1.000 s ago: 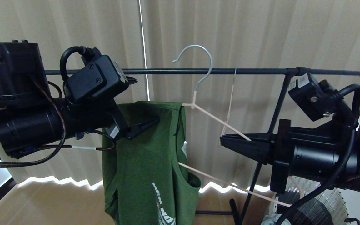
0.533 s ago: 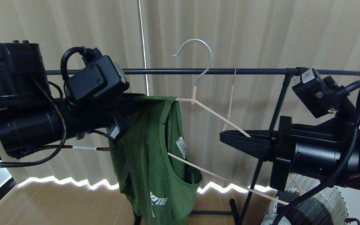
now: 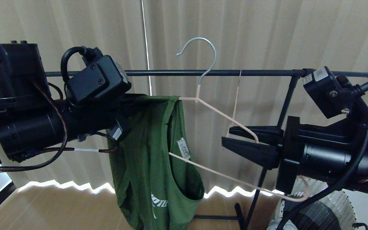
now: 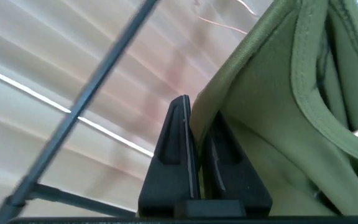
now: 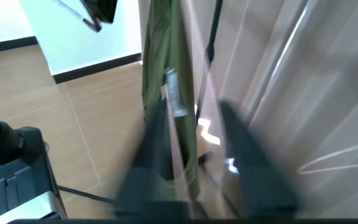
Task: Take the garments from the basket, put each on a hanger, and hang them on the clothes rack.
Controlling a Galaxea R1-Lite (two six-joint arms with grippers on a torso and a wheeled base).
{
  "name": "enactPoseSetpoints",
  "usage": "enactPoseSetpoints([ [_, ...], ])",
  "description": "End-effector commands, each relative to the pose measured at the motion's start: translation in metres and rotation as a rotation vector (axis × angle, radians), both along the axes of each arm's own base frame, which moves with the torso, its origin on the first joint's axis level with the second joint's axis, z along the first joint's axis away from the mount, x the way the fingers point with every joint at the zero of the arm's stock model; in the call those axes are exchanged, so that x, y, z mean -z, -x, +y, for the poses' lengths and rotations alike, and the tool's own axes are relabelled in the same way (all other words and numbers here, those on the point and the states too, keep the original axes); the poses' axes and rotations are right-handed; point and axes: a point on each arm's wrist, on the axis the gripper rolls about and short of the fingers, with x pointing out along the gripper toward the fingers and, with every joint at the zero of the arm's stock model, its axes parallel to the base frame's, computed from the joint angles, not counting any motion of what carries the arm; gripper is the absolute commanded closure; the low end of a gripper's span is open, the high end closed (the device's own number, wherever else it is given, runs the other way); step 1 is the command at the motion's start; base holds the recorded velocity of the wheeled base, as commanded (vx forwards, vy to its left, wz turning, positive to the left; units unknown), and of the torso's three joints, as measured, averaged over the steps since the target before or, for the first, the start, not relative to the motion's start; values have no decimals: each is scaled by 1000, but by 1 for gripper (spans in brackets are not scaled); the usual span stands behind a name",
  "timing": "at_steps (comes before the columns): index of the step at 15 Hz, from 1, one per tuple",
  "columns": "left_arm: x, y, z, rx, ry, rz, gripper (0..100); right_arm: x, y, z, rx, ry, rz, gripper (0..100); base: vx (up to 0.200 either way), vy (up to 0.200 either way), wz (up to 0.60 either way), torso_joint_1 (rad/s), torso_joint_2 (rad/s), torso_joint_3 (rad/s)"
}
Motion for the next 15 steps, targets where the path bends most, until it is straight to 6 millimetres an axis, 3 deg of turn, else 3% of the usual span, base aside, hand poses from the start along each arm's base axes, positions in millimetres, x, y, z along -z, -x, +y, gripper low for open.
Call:
enactPoseSetpoints([
  [1,0,-1,3,-66,0,-11,100,0,-1,0,5,3,2,0,0,0,0,0,0,0],
  [5,4,-6,14,-311,-7,-50,100,-2,-4,-19,72,24,-51,0,0,0,0,0,0,0],
  [8,3,-7,18,-449,-15,-78,100,14,-8,-30,101,124,-111,0,0,0,0,0,0,0],
  [15,-2,-9,18,-551,-2,-99,100,45,-13,-22,199,223,-33,0,0,0,0,0,0,0],
])
